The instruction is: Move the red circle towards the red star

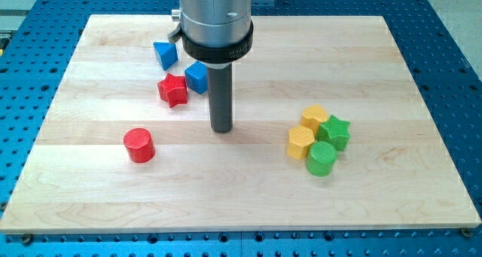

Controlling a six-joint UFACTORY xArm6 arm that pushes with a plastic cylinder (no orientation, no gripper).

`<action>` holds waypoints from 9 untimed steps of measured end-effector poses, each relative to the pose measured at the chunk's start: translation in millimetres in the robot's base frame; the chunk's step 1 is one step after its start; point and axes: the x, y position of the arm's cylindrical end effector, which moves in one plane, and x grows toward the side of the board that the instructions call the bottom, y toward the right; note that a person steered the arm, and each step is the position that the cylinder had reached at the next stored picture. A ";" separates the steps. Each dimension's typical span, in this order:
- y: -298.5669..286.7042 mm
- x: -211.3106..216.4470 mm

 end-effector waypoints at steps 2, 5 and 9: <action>-117.1 54.4; -76.9 22.4; -117.6 -57.1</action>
